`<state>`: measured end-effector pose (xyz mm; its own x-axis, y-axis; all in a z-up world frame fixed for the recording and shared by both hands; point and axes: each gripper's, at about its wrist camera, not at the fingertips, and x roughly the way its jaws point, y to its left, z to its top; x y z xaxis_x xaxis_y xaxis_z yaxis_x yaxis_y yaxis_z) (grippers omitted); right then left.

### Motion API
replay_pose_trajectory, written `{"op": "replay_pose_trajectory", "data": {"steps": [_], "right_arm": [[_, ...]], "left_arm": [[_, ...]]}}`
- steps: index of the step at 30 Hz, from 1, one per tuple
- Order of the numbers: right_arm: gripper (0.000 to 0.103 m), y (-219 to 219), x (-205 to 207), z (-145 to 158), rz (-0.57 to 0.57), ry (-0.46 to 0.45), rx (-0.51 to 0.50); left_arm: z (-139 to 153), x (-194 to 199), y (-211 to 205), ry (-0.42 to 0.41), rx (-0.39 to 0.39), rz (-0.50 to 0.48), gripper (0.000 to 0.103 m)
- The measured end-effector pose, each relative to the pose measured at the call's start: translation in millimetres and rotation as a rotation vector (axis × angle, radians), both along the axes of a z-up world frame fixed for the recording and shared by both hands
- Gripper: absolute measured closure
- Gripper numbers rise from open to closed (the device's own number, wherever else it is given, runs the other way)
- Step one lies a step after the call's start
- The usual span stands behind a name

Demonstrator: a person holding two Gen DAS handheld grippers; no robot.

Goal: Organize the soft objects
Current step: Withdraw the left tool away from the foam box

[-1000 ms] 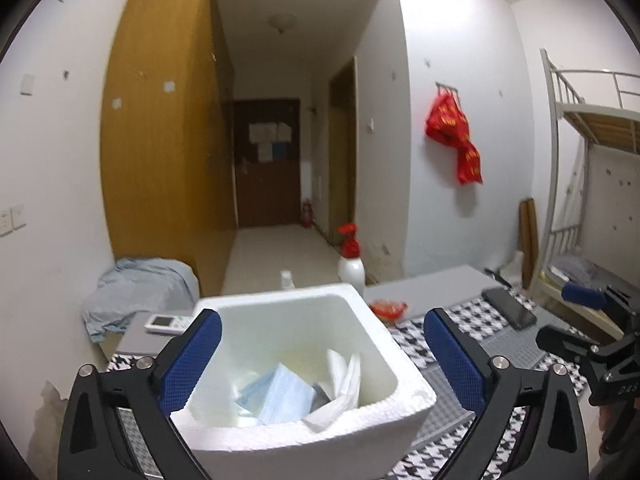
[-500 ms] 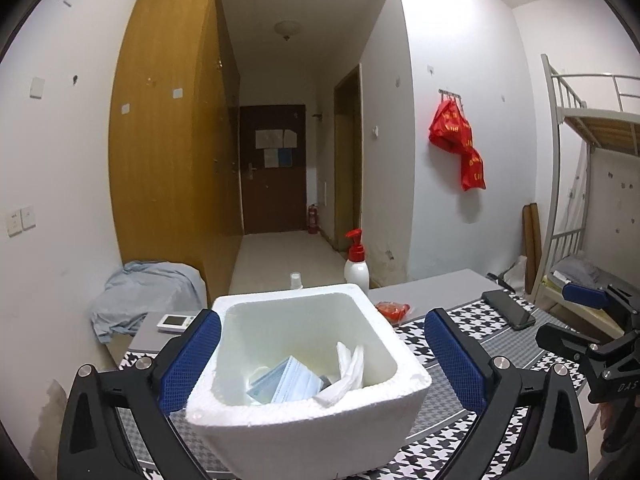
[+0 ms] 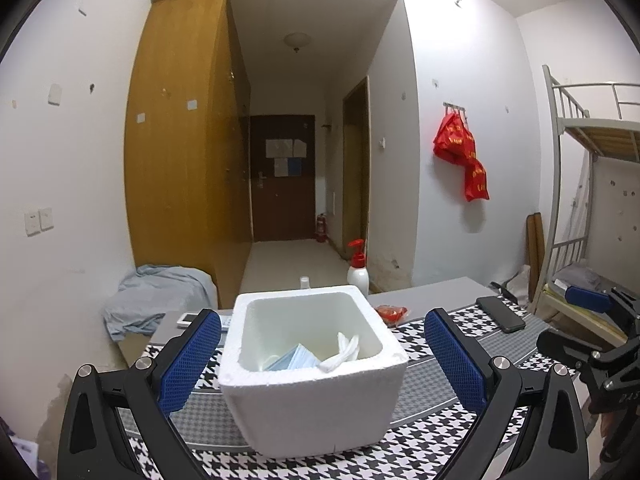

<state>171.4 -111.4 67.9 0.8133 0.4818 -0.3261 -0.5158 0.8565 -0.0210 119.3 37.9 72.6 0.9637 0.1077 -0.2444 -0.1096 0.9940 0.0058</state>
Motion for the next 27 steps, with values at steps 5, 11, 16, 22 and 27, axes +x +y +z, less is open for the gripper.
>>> {"op": "replay_pose_trajectory", "data": {"steps": [5, 11, 16, 22, 27], "right_arm": [[0.0, -3, -21, 6, 0.015, -0.029, -0.003], [0.0, -11, -43, 12, 0.016, -0.06, 0.003], [0.0, -18, -59, 13, 0.017, -0.076, 0.014], [0.0, -25, -77, 9, 0.021, -0.092, 0.025], [0.0, -27, -88, 4, 0.02, -0.096, 0.031]], "left_arm": [[5, -19, -8, -0.022, 0.006, 0.0, 0.001], [9, -41, -16, -0.043, 0.013, 0.0, 0.001], [9, -57, -24, -0.053, 0.009, -0.004, 0.001], [2, -73, -31, -0.06, 0.012, -0.003, 0.001], [-6, -85, -31, -0.058, -0.011, 0.001, 0.001]]}}
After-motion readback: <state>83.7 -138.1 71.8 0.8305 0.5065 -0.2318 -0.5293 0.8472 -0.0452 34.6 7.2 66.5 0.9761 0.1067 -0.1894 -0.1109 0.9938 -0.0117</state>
